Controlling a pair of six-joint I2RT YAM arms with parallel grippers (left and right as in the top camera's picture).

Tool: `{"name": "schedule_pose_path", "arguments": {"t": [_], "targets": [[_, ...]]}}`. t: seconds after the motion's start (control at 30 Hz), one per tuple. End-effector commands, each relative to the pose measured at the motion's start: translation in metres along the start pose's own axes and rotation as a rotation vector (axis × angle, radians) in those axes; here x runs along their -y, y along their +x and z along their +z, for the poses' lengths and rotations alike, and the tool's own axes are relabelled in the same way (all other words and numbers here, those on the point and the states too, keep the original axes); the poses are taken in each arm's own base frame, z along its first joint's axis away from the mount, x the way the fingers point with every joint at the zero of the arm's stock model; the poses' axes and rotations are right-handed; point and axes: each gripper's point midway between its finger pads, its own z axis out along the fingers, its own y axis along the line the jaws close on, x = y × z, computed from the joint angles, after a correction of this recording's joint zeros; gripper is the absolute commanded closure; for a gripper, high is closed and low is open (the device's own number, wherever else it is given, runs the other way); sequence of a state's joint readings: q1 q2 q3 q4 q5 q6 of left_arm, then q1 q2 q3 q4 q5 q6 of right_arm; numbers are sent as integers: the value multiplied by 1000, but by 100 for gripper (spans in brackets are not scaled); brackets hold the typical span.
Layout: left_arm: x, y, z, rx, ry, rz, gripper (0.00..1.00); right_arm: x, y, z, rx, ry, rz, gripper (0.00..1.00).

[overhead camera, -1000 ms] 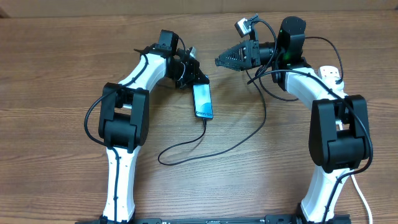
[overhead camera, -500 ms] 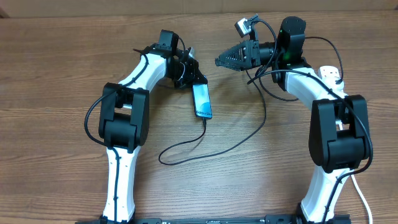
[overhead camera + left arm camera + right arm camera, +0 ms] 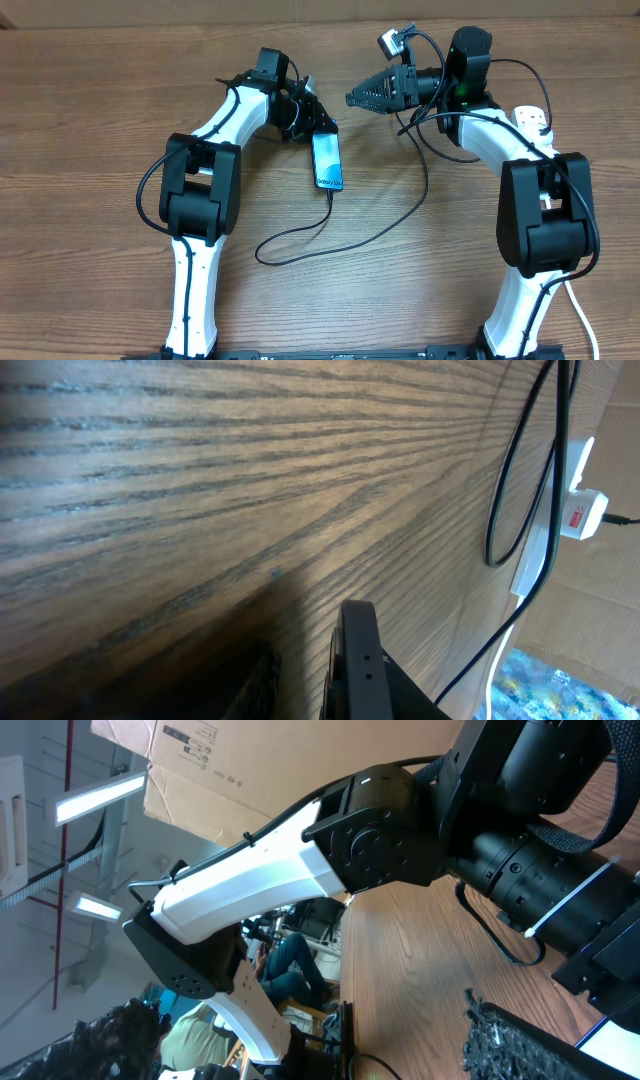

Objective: Plug charger to phone and switch on socket
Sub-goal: 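Lower the phone flat onto the table with the left gripper and release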

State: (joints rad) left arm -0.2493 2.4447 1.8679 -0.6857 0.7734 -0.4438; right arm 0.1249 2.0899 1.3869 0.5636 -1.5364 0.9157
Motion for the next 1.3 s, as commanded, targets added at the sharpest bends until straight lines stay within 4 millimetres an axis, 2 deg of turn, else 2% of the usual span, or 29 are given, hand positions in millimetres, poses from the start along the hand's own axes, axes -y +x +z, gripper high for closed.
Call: {"name": "schedule_pose_path", "arguments": {"t": [0.0,0.33,0.57,0.6,0.63,0.7,0.83,0.97,1.07,1.17,1.27], "targets": [[-4,4,4,-9,-25,-18,70,-15,3,-1,-26,-17,-37,0],[-4,4,4,-10,-26,-19,73,-15,3,-1,-26,-17,-36,0],[-4,4,4,-10,-26,-19,63,-15,3,-1,-26,-17,-36,0],[-4,4,4,-10,-26,-20,61,-15,3,-1,-26,-17,-36,0],[-5,4,4,-12,-28,-22,49,-15,3,-1,-26,-17,-36,0],[-5,4,4,-12,-28,-22,46,-15,3,-1,-26,-17,-36,0],[-5,4,4,-12,-28,-23,24,-15,3,-1,-26,-17,-35,0],[-6,7,3,-20,-33,-32,20,-15,3,-1,-26,-17,-35,0],[-8,8,3,-26,-36,-39,12,-15,3,-1,-26,-17,-34,0],[-8,9,3,-29,-38,-43,11,-15,3,-1,-26,-17,-34,0],[-9,10,3,-31,-44,-45,3,-15,3,-1,-26,-17,-33,0]]}}
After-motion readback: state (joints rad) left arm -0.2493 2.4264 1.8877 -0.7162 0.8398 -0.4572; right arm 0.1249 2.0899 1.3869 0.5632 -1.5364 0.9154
